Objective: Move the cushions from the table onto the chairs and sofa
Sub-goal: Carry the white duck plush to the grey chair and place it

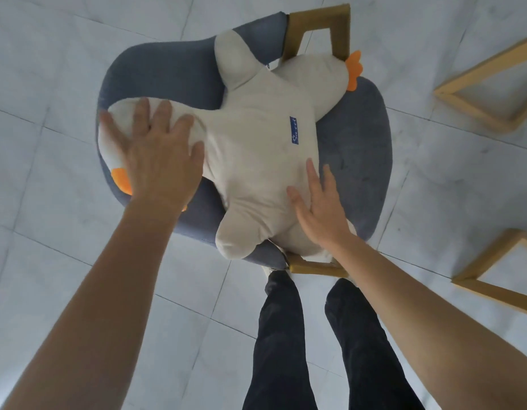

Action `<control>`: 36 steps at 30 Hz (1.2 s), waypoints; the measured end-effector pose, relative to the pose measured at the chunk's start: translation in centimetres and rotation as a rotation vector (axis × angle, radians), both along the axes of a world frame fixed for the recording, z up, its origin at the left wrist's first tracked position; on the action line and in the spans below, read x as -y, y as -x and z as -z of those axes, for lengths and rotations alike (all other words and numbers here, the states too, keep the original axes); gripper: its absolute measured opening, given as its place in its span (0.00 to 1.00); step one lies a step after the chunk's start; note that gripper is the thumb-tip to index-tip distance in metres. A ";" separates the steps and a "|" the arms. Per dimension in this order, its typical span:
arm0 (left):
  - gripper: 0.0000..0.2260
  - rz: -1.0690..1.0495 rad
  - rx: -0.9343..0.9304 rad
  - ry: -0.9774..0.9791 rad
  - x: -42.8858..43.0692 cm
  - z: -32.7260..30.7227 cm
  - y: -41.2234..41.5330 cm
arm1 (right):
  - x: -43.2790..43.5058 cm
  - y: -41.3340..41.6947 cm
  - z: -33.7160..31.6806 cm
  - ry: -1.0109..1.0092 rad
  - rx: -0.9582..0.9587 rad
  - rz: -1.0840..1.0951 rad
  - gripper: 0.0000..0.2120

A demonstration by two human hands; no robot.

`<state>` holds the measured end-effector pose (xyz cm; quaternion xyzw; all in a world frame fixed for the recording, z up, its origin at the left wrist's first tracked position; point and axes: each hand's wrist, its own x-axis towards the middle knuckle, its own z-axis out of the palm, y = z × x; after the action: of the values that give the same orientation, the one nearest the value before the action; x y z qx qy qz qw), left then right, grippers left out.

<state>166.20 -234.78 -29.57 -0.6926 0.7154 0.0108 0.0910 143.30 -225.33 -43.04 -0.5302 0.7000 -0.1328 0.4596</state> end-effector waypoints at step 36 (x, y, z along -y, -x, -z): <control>0.32 0.425 0.046 -0.166 3.2 12.9 6.0 | -4.3 5.2 7.3 -0.145 -0.124 -0.375 0.49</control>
<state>160.21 -237.99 -42.48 -0.5165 0.8397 0.0345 0.1641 138.10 -220.98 -50.32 -0.6238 0.6238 0.0384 0.4694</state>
